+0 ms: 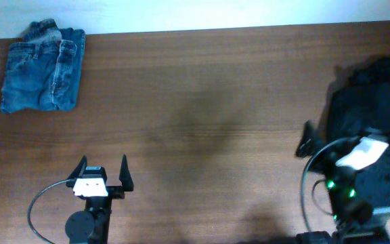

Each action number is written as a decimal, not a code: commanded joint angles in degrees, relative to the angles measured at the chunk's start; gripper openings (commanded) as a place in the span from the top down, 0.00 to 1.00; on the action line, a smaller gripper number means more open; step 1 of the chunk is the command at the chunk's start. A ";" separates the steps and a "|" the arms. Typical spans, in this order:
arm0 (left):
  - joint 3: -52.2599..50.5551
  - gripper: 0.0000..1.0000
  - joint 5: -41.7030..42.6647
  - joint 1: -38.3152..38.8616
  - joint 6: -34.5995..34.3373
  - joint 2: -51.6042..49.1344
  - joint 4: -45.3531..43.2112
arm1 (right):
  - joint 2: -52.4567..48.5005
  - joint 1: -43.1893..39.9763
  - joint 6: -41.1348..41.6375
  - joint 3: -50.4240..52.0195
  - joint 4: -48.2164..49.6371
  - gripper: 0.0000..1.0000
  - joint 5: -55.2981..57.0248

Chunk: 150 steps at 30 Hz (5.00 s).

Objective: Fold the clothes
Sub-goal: 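Reach the right gripper to the crumpled black pants and grasp them, then drag the black pants with the right gripper toward the table center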

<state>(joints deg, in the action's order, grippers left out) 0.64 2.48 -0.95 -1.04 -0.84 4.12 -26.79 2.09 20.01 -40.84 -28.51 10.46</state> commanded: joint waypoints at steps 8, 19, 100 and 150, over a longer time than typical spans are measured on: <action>-0.13 0.01 -0.61 -0.35 0.68 0.48 0.48 | -26.73 -19.41 -1.57 -25.81 -14.49 0.01 11.23; -0.13 0.01 -0.61 -0.35 0.68 0.50 0.48 | -45.66 -50.84 -1.49 -28.94 -14.01 0.01 -15.45; -0.15 0.01 -0.61 -0.35 0.68 0.50 0.48 | -57.68 10.56 1.95 -30.73 -5.90 0.95 -27.43; -0.13 0.01 -0.61 -0.35 0.68 0.50 0.48 | -67.41 1.01 3.41 -35.82 -23.98 0.01 -22.03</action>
<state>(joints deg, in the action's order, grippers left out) 0.64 2.46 -0.95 -1.04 -0.84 4.12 -91.05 3.07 22.81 -78.87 -52.97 -4.75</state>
